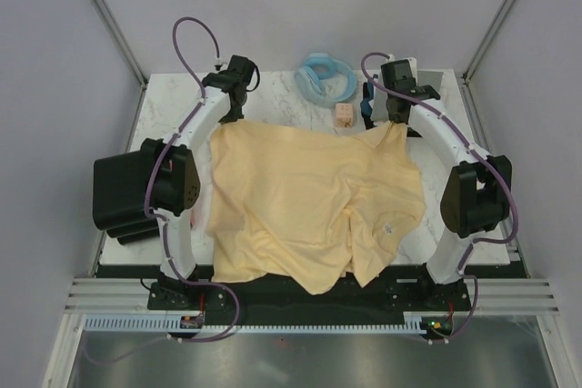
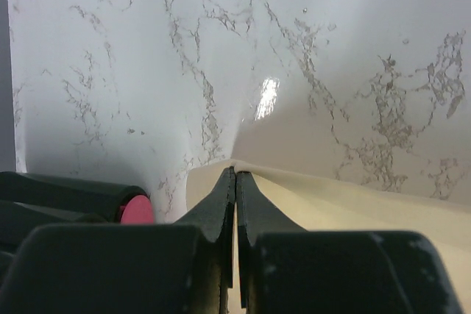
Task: Fold and stack the t-shirts
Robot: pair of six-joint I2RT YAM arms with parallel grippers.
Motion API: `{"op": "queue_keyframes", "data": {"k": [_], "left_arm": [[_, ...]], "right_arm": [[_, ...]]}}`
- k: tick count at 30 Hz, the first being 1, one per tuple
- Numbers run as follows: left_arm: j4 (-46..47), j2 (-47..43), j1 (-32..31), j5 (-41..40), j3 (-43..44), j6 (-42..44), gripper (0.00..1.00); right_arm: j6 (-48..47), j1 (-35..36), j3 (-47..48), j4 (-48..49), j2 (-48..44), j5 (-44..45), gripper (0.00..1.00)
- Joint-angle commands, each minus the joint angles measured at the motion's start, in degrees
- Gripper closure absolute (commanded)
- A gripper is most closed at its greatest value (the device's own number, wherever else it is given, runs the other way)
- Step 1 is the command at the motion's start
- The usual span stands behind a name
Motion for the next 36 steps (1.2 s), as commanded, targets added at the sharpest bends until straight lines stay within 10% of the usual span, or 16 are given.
{"op": "queue_keyframes", "data": {"k": [1,29,34,36], "left_arm": [[1.6,3.1,1.4,-0.1,5.7,2.8,0.98],[-0.6,16.2,7.0,4.7,21.1,3.9,0.98],[-0.6,17.6,8.2,6.8,22.6,4.1,0.94],[-0.7,17.4,8.2,6.8,22.2,4.1,0.9]], "right_arm": [[-0.9,0.1,5.9,2.9,3.9,-0.8,1.0],[-2.3,0.2,28.0,0.5,20.7,-3.2,1.0],[-2.3,0.4,28.9,0.4,22.1,-1.8,0.57],[-2.3,0.5,28.6,0.3,21.6,-2.4,0.54]]}}
